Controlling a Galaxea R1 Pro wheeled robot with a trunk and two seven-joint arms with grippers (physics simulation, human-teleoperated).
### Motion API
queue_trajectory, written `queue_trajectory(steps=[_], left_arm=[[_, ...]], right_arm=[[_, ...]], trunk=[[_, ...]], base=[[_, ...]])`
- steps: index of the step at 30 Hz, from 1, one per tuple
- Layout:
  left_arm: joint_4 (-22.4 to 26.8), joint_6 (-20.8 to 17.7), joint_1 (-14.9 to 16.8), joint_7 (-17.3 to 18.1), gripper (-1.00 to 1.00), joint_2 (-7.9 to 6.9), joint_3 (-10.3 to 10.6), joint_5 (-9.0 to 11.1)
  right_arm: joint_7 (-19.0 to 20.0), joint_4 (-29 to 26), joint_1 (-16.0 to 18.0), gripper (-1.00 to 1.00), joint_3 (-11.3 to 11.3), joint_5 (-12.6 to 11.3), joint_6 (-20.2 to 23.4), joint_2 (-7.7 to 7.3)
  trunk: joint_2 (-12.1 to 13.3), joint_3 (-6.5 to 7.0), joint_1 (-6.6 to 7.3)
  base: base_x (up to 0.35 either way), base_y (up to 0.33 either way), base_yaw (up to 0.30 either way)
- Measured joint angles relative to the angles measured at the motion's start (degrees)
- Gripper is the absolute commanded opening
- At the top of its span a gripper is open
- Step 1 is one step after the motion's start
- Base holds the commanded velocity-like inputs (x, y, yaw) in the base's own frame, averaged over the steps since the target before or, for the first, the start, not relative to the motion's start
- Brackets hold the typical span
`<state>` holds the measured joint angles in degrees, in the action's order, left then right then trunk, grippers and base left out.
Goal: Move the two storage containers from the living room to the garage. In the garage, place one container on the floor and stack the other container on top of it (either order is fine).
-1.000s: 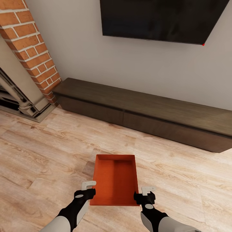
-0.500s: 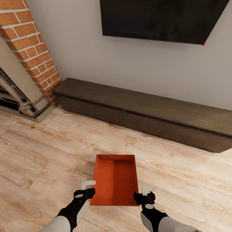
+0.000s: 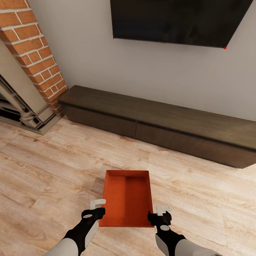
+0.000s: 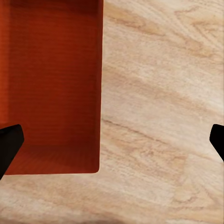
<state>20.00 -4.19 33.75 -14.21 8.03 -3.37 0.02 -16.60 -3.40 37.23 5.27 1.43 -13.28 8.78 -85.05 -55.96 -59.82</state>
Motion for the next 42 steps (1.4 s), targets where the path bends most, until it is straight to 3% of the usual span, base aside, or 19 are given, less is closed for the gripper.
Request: queue_trajectory(steps=[14,19,42], left_arm=[[-0.2,-0.7,0.0,0.0,1.00,-0.09,0.2,-0.1],[-0.2,-0.6,0.0,0.0,1.00,-0.23,0.3,-0.1],[-0.2,-0.6,0.0,0.0,1.00,-0.34,0.3,-0.1]], right_arm=[[0.2,0.0,0.0,1.00,0.0,0.0,-1.1,0.08],[2.6,0.1,0.0,1.00,-0.1,0.0,-2.0,-0.05],[4.8,0.4,0.0,1.00,-0.1,-0.1,-3.9,0.02]], trunk=[[-5.6,-2.51,-3.08],[-7.6,-3.41,-4.17],[-16.8,-7.54,-9.23]], base=[[0.000,0.000,0.000],[0.000,0.000,0.000],[0.000,0.000,0.000]])
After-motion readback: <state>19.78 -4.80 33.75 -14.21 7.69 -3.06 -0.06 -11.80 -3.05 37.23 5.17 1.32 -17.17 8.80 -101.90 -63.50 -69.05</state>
